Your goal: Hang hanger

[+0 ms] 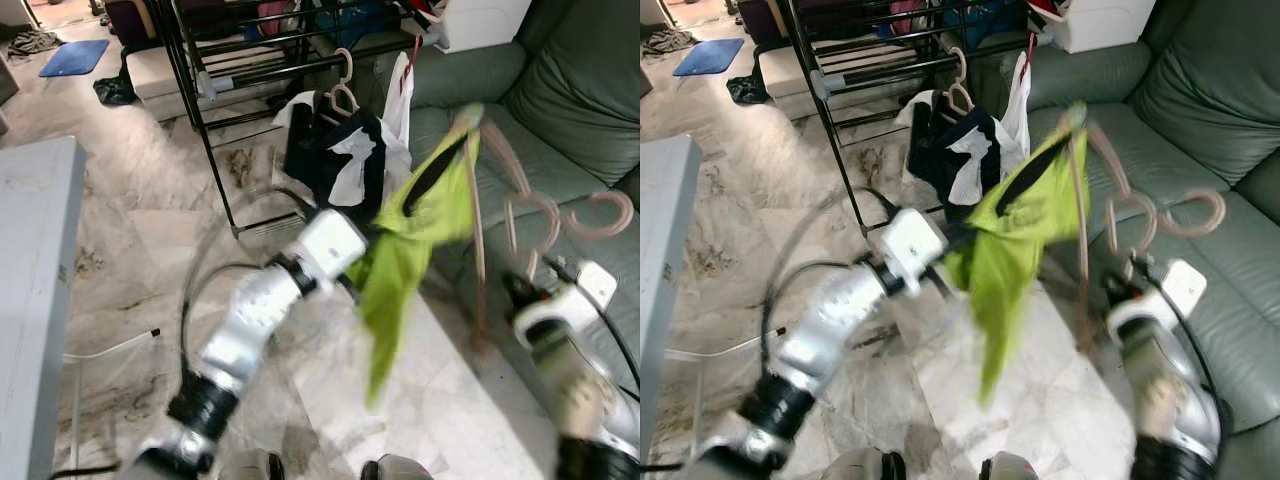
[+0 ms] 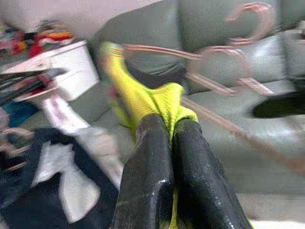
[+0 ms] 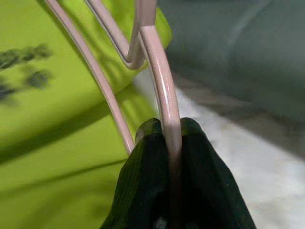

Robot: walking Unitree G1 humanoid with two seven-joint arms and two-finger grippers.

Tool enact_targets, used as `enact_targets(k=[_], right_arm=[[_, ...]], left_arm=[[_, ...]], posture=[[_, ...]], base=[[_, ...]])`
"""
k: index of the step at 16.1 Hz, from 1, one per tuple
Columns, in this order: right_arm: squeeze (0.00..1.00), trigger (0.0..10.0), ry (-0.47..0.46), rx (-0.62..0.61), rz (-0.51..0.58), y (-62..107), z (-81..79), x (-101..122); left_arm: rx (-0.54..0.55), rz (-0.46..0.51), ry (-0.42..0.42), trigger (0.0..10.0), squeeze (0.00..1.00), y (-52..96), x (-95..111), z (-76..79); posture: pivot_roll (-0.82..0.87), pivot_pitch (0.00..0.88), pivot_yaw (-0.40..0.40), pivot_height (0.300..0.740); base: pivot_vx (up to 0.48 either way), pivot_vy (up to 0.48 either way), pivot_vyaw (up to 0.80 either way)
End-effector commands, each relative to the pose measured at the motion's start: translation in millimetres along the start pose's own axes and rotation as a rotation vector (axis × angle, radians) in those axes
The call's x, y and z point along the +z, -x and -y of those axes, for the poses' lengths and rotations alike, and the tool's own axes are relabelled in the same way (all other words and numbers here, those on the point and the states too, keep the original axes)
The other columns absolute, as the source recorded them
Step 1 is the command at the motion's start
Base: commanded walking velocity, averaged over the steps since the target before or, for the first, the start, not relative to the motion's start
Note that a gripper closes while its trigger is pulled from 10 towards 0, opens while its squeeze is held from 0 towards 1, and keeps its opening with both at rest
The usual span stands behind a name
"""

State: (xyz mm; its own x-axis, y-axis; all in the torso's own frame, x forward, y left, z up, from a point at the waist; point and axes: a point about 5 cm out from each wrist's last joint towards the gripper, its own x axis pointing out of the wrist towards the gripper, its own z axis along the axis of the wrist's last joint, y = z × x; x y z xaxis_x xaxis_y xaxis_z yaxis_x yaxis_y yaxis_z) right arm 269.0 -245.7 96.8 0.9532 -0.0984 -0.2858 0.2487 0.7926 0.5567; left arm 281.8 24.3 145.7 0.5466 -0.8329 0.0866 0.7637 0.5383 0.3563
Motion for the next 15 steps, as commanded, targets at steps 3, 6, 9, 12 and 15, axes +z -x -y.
enact_targets(k=[3,6,9,12,15], right_arm=[[0.0,10.0,-0.206,0.238,0.037,-0.3,-41.6,8],[0.0,10.0,-0.374,0.548,0.008,18.2,-81.8,13],[0.0,10.0,-0.442,0.667,-0.008,29.9,-97.5,15],[0.0,10.0,-0.487,0.476,0.12,15.5,-83.8,33],[0.0,10.0,-0.282,0.569,0.109,17.9,-89.1,37]], left_arm=[[-0.063,-0.004,-0.072,10.0,0.0,1.3,-1,14.6],[-0.095,-0.067,-0.184,10.0,0.0,6.7,-12,11.7],[-0.099,-0.104,-0.228,10.0,0.0,11.2,-21,8.0],[-0.079,-0.096,-0.256,10.0,0.0,14.6,-23,6.4],[-0.082,-0.096,-0.256,10.0,0.0,16.8,-26,9.2]], posture=[[-0.08,0.026,0.012,0.74],[-0.08,0.026,0.016,0.74],[-0.08,0.026,0.017,0.74],[-0.08,0.029,0.014,0.74],[-0.08,0.026,0.01,0.74]], base=[[0.0,0.0,0.0],[0.0,0.0,0.0],[0.0,0.0,0.0],[0.0,0.0,0.0],[0.0,0.0,0.0]])
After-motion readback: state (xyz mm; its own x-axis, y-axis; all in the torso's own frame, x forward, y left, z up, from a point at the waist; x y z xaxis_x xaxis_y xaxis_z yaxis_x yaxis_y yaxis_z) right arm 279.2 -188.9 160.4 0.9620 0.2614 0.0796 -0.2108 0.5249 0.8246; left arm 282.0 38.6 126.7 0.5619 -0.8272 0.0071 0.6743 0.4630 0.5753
